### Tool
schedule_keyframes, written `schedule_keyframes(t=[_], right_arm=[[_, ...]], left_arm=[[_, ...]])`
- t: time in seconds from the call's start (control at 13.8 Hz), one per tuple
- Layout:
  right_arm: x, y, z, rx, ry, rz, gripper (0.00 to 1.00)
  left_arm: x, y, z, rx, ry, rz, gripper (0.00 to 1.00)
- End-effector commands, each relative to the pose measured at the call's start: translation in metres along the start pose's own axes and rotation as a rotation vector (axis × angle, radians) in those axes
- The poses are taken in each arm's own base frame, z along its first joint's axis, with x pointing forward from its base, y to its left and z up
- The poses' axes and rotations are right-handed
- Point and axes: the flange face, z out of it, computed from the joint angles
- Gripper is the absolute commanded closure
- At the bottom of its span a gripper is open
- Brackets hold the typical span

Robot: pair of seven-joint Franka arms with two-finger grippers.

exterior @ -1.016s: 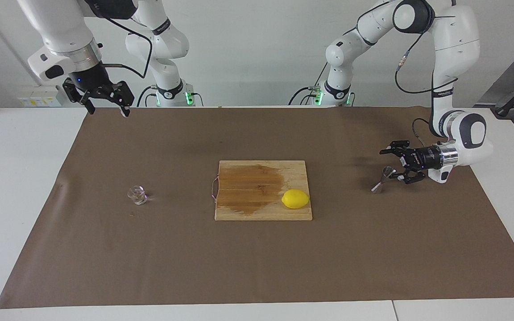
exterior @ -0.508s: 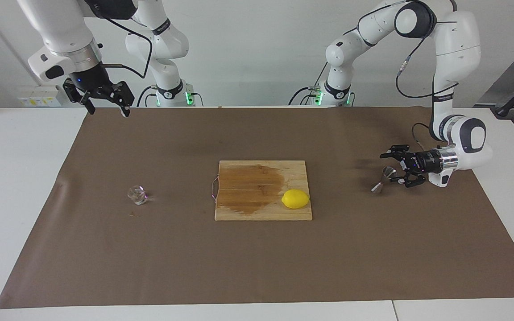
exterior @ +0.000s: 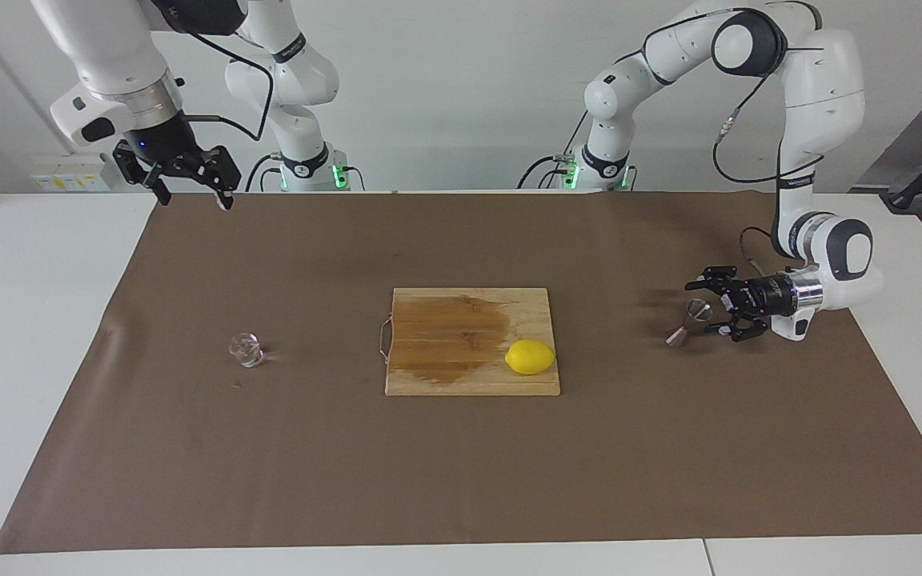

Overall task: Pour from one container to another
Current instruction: 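Close the left gripper around the small metal cup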

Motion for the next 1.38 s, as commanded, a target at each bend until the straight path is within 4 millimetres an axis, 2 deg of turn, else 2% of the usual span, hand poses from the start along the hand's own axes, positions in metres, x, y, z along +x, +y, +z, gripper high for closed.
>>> schedule_keyframes(t=[0.0,0.29,0.73,1.09,1.31], right_arm=[[-0.008,-0.003,-0.002,0.013,-0.003,0.015,0.0],[-0.008,-0.002,-0.002,0.013,-0.003,0.016,0.0],[-0.007,-0.002,-0.002,0.013,-0.002,0.022,0.0],[-0.002,-0.002,-0.005,0.017,0.029,0.042,0.0],[0.001,0.01,-0.006,0.028,0.031,0.087,0.0]], left_arm=[[0.006,0.003,-0.003,0.009,-0.005,0.021,0.0],[0.019,0.008,-0.008,-0.004,-0.023,0.018,0.0],[0.027,0.009,-0.001,-0.002,-0.034,0.036,0.0],[0.026,0.009,-0.002,-0.006,-0.047,0.028,0.0],[0.024,0.007,-0.005,-0.008,-0.06,0.022,0.0]])
